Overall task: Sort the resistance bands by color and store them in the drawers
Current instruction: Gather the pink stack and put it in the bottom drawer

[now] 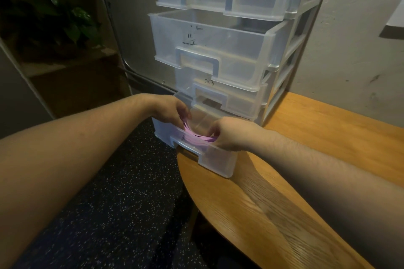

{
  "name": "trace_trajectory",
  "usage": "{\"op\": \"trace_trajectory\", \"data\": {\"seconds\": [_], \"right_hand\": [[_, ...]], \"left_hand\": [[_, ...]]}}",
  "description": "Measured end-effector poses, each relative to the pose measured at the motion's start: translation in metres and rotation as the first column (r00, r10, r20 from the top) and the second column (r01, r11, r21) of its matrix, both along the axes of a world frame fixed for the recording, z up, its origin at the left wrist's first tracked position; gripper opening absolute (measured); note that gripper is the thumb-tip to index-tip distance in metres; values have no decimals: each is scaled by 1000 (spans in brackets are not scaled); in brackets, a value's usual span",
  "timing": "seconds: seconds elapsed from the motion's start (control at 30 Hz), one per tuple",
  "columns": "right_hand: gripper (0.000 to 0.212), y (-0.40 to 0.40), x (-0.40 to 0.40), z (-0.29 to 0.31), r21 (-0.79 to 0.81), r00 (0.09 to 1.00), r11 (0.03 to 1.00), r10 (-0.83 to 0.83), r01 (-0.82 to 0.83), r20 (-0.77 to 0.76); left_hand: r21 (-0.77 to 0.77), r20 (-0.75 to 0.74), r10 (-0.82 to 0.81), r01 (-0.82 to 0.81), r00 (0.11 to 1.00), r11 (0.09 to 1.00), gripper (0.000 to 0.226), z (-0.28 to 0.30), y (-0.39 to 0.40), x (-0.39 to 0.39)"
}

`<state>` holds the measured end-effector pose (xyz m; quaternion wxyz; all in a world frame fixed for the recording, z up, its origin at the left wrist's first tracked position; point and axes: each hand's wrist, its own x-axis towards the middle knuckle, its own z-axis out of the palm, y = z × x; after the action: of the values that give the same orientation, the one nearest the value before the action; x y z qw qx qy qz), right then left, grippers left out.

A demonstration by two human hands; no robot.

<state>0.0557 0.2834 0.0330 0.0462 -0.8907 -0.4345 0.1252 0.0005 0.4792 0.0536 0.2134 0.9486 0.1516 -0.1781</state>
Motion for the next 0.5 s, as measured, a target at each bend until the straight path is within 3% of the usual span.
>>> {"op": "trace_trajectory", "data": {"seconds": [0.2, 0.33, 0.5], "right_hand": [[34, -1, 0, 6, -36, 997, 997, 69, -71, -46], [46, -12, 1, 13, 87, 991, 990, 116, -109, -69], [39, -38, -4, 20, 255, 991, 960, 128, -118, -25]], "left_hand": [[46, 101, -4, 0, 995, 999, 34, 8, -4, -7], [9, 224, -36, 35, 974, 999, 24, 12, -11, -15], [18, 363, -92, 92, 927, 996, 21, 22, -29, -33]]}}
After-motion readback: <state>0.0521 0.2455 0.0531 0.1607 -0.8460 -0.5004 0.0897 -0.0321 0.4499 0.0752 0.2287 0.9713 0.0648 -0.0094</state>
